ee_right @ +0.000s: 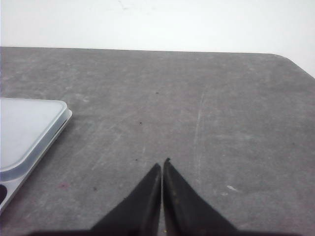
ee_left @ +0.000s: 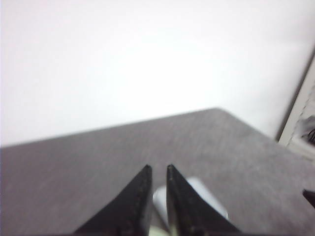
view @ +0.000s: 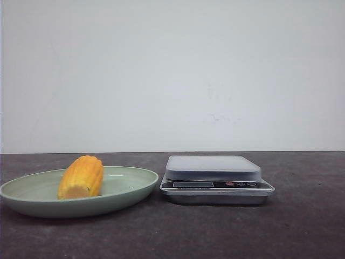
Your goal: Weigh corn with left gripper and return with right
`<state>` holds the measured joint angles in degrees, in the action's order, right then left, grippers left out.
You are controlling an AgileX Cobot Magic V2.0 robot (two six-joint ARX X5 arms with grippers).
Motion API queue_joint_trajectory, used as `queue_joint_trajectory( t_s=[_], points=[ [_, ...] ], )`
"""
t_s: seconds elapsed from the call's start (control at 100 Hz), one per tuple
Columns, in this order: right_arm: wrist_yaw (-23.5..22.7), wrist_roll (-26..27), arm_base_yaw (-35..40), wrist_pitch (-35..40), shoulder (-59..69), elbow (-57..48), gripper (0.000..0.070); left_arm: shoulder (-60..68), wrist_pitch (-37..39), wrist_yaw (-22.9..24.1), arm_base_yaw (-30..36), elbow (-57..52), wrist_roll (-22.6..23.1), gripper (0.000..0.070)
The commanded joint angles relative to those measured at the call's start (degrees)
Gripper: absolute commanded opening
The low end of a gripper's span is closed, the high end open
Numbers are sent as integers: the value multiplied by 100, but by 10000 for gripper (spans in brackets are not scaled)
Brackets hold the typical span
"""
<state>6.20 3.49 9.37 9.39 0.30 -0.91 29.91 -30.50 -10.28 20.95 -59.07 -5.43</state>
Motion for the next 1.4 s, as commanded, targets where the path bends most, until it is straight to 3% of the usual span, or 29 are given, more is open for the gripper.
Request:
queue_joint_trajectory(
  t_s=[0.0, 0.07, 0.16, 0.25, 0.66, 0.94, 1.15, 1.39],
  points=[
    [2, 39, 9, -33, -9, 13, 0, -79, 1429, -179, -208, 1161, -398, 16],
    [4, 39, 9, -33, -9, 13, 0, -216, 2470, -328, -507, 2234, -970, 16],
    [4, 39, 9, -33, -9, 13, 0, -404, 3178, -330, -813, 3182, -1635, 16],
    [2, 39, 9, -33, -9, 13, 0, -715, 3536, -323, -1067, 3954, -1851, 16],
    [4, 39, 9, -33, -9, 13, 0, -2640, 3484, -267, -1818, 5829, -1359, 16],
    [-2, 42, 9, -28, -9, 13, 0, -2973, 1989, -269, -2114, 5825, -673, 16],
    [2, 39, 9, -37, -9, 11, 0, -2975, 2041, -267, -2114, 5829, -186, 16],
    [2, 39, 9, -35, -9, 11, 0, -2973, 2070, -269, -2114, 5827, -188, 16]
  ],
)
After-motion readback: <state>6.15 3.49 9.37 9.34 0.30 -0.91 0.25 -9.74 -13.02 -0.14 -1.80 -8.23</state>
